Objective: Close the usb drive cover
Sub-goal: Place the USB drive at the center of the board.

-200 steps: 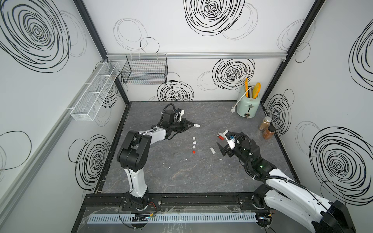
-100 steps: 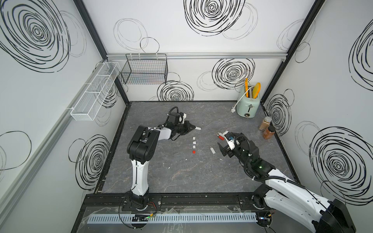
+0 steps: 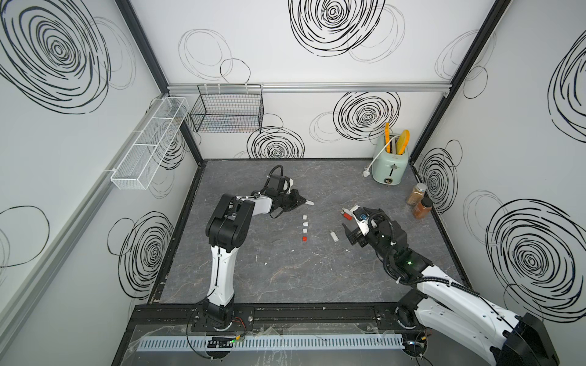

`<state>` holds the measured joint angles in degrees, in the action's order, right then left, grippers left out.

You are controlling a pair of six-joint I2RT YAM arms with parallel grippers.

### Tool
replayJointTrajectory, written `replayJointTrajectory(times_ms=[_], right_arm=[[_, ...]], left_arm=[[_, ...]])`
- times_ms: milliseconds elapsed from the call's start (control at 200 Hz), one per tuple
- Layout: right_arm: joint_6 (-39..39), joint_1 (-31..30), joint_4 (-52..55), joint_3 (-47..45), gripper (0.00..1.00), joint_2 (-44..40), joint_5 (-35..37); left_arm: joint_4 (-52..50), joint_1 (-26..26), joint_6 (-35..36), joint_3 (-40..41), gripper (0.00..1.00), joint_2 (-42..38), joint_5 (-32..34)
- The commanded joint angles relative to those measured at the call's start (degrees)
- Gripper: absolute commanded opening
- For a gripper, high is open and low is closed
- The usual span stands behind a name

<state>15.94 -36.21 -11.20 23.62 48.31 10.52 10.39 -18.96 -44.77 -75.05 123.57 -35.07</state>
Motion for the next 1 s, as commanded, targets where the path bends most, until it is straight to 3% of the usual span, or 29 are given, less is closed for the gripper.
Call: replayJointTrajectory(times_ms=[0, 275, 700, 860, 995], right_arm=[[0.39, -0.27, -1.96, -0.48, 0.99, -0.77, -0.06], [0.4, -0.28, -1.98, -0.65, 0.99, -0.54, 0.25], [0.39, -0.52, -1.7, -0.56, 0.99, -0.94, 0.1], [0.03, -0.47, -1.34, 0.11, 0.99, -0.94, -0.95], [-0.17, -0.57, -1.07, -0.02, 0.99, -1.24, -0.98]], left_arm=[[-2.43, -0.02, 1.14, -1.24, 0.11, 1.54, 0.88], [-3.36, 0.55, 1.05, -1.27, 0.29, 1.02, 0.37], [-5.3, 1.35, 2.25, -2.11, 0.43, -0.01, 0.17], [-6.42, 1.46, 4.21, 0.07, 0.54, -3.93, 1.76], [-8.0, 1.09, 7.59, 3.53, 0.7, -9.96, 4.48]])
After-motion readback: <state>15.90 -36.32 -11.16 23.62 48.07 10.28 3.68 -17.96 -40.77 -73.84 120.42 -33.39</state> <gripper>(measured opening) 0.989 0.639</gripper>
